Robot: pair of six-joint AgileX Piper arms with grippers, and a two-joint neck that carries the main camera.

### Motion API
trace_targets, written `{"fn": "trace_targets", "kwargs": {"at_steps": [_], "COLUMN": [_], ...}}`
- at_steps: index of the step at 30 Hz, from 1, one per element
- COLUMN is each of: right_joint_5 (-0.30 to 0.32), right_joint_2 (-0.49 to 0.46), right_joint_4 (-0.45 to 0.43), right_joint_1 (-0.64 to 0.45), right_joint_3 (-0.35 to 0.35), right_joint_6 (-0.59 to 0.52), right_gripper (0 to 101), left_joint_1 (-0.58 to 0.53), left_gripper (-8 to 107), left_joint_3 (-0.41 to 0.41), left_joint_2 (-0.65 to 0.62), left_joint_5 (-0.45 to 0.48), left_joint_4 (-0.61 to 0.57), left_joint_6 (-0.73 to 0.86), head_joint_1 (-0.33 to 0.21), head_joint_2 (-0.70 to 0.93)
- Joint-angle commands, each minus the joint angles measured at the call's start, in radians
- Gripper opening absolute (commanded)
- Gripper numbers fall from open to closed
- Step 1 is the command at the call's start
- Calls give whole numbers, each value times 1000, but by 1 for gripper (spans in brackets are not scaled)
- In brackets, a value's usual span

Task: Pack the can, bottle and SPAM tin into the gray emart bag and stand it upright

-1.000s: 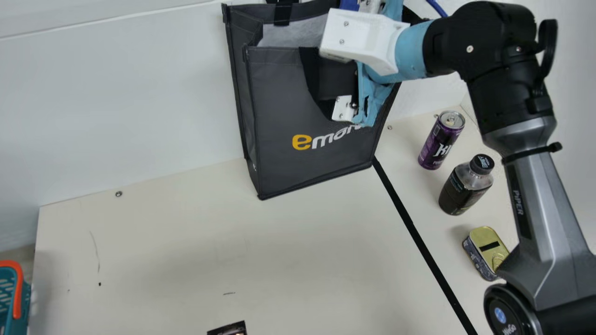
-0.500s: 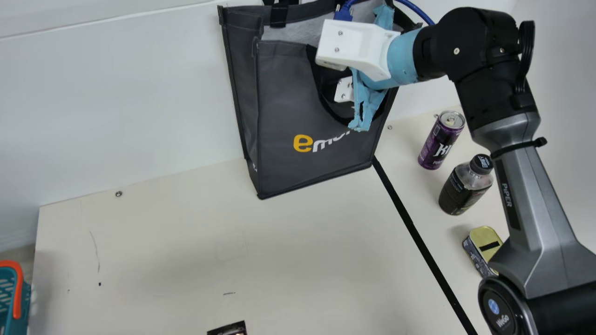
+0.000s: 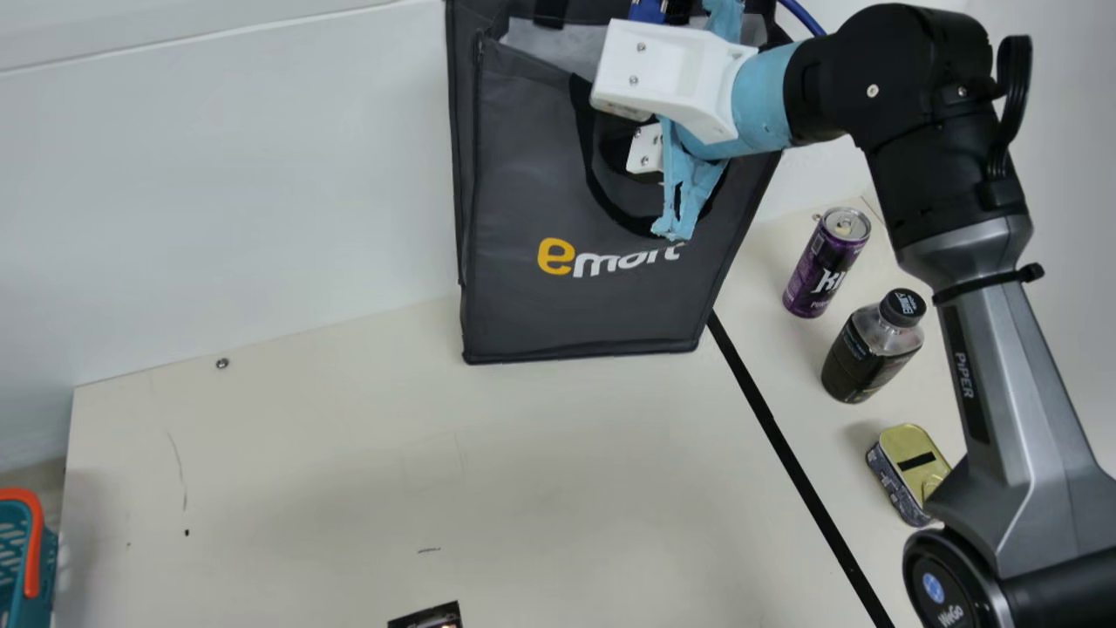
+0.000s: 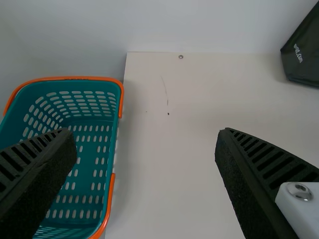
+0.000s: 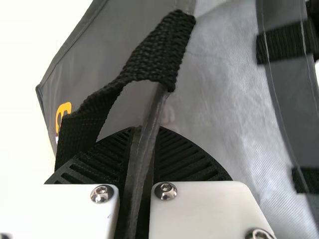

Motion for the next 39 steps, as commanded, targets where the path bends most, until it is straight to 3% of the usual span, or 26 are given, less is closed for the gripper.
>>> {"fn": "trace_targets", "kwargs": {"at_steps": [1, 12, 39], "right_joint_5": [-2, -2, -2], "right_joint_2": [-13, -98, -342], "right_joint_4": [-4, -29, -105], "right_joint_1": [3, 35, 177], "right_joint_3": [3, 34, 189], "right_joint_6": [5, 36, 101], "right_gripper": [0, 0, 0], "left_joint_1": [0, 0, 0], "left_gripper": [90, 90, 90], "left_joint_3": [0, 0, 0], "left_joint_2": [0, 0, 0], "left_joint_5": [0, 0, 0], "left_joint_4": [0, 0, 0], "left_joint_6": [0, 0, 0], "head_joint_1": [-23, -23, -23], "head_joint_2": [-2, -2, -2]}}
